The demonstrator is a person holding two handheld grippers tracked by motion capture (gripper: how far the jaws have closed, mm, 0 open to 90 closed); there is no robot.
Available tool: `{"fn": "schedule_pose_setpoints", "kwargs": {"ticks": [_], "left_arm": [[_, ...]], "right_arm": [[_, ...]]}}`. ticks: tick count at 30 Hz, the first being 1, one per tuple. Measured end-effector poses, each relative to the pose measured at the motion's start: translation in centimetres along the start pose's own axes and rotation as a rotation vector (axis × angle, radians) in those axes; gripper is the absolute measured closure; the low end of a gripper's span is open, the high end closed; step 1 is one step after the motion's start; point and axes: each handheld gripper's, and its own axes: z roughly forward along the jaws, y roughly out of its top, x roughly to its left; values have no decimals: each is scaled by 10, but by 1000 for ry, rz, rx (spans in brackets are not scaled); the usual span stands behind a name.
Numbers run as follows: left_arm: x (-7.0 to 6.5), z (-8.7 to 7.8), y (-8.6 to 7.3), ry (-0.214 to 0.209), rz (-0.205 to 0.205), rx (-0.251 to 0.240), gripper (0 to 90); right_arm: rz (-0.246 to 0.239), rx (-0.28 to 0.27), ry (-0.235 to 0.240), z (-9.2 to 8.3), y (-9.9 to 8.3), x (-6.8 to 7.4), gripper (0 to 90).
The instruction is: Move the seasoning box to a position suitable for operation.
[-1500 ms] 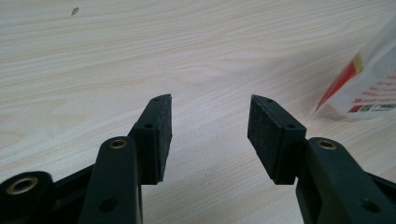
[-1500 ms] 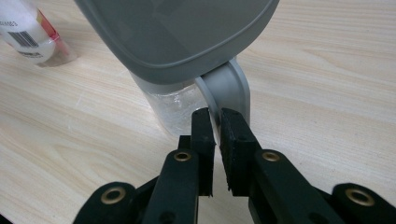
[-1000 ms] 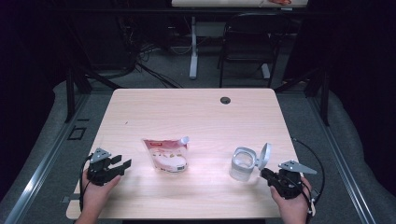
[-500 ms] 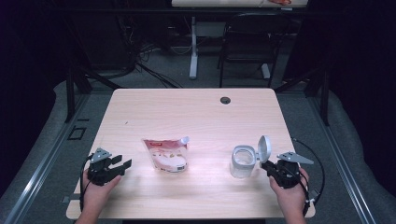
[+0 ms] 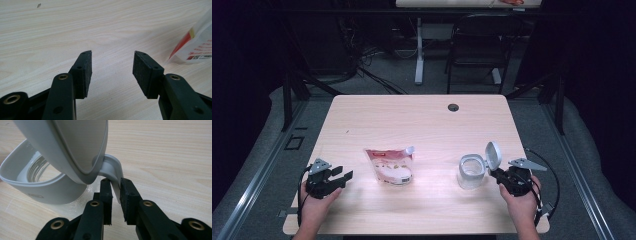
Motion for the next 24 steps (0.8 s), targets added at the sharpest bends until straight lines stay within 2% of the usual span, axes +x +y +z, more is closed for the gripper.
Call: {"fn": "schedule_pose_setpoints", "kwargs": {"ticks": [15,24], "left_arm": [[0,0,1,-9,7,12,500],[0,0,1,-13,6,9,499]], "right_arm": [[25,-27,25,-4,-3,-1,807],[24,-39,23,-8,-5,0,804]]}}
